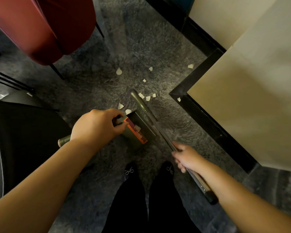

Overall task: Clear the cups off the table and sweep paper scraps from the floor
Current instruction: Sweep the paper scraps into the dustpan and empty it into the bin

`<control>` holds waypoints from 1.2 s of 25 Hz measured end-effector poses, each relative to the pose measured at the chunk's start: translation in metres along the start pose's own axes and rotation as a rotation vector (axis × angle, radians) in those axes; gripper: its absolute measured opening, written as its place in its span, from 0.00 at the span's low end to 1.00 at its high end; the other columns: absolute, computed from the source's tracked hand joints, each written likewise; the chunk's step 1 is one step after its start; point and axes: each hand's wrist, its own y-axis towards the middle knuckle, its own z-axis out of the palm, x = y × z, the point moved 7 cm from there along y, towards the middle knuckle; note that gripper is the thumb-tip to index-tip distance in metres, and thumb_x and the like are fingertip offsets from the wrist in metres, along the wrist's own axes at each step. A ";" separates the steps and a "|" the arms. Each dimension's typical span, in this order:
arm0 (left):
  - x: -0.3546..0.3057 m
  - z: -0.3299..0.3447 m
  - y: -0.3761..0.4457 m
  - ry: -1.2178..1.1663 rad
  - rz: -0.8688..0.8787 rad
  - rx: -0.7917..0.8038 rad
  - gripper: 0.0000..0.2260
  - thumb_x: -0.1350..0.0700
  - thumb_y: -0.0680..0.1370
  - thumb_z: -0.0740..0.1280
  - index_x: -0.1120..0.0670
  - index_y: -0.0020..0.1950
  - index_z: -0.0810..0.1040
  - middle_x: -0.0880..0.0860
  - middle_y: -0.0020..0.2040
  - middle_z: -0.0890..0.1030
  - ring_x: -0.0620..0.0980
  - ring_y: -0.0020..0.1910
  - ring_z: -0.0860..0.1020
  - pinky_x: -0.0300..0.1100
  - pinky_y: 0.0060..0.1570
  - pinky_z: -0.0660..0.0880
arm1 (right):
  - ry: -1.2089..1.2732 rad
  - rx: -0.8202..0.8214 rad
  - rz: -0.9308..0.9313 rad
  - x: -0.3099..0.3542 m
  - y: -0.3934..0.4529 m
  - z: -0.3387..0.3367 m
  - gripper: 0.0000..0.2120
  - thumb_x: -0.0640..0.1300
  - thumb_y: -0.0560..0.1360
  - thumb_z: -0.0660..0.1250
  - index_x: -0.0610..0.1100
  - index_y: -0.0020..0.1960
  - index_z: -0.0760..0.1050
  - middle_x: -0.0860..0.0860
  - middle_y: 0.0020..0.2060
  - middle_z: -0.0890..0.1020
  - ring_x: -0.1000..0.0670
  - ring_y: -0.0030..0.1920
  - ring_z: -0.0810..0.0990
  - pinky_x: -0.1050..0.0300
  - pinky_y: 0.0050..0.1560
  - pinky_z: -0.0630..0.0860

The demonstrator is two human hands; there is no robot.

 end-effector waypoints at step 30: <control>0.077 -0.050 0.065 0.093 -0.389 -0.182 0.12 0.37 0.70 0.67 0.42 0.47 0.80 0.44 0.29 0.76 0.47 0.25 0.74 0.34 0.23 0.66 | -0.632 0.186 -0.108 0.241 0.130 0.027 0.28 0.37 0.81 0.57 0.47 0.78 0.54 0.47 0.35 0.71 0.50 0.28 0.70 0.58 0.25 0.68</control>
